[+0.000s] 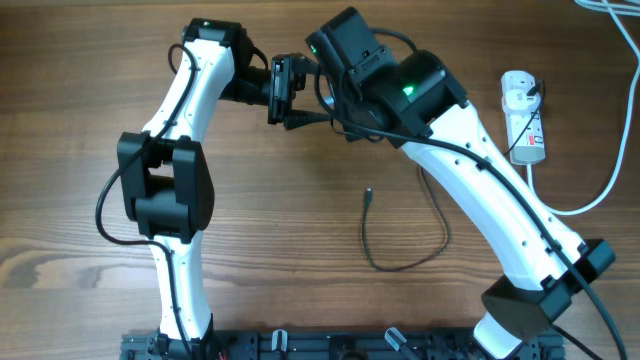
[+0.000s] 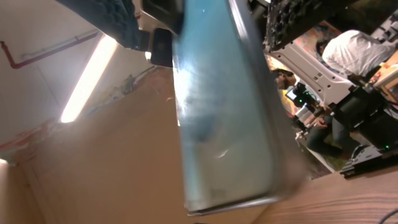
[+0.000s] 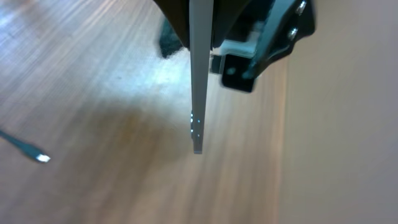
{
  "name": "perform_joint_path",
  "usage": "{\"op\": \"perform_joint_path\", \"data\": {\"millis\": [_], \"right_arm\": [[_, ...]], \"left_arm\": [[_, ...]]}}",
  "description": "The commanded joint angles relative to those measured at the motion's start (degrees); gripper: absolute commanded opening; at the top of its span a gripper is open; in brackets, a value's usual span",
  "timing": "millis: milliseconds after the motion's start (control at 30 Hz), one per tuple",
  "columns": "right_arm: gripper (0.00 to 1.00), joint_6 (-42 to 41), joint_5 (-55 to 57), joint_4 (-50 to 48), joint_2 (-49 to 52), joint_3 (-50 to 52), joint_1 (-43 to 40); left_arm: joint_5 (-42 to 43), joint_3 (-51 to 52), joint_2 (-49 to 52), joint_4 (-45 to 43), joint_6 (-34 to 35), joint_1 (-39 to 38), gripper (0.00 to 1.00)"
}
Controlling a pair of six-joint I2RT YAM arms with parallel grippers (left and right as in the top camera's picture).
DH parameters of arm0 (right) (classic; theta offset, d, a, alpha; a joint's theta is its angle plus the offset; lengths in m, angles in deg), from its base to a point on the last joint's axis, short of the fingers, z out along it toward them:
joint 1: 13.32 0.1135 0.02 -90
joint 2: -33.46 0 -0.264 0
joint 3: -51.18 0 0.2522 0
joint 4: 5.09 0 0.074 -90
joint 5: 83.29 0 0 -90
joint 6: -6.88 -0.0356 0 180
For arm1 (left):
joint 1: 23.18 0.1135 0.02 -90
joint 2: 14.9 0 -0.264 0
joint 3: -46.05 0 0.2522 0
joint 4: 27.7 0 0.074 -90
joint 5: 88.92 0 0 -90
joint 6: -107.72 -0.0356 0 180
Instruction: Plug charger to phone and switch on socket
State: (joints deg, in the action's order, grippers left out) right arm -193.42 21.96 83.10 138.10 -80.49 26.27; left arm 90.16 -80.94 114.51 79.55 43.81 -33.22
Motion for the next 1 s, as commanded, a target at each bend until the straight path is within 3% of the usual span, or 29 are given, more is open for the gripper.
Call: {"op": "perform_joint_path", "data": {"millis": [0,133,433,800,967], "right_arm": [[0.08,-8.3,0.1,0.4,-1.9,-1.3,0.2],[0.06,-8.4,0.1,-0.2,-1.9,-1.3,0.2],[0.04,-8.4,-1.8,-2.2,-1.9,-1.3,0.2],[0.05,-8.4,-1.8,-2.4,-1.9,-1.3,0.2],[0.05,-8.4,-1.7,-1.4,-1.9,-1.3,0.2]], "left_arm": [[1.0,-1.2,-2.4,0.0,-0.3,0.2,0.60],[1.0,-1.2,-2.4,0.0,-0.3,0.2,0.57],[1.0,-1.2,-2.4,0.0,-0.3,0.2,0.37],[0.9,-1.2,-2.4,0.0,-0.3,0.2,0.27],[0.9,-1.2,-2.4,0.0,-0.3,0.2,0.29]]}}
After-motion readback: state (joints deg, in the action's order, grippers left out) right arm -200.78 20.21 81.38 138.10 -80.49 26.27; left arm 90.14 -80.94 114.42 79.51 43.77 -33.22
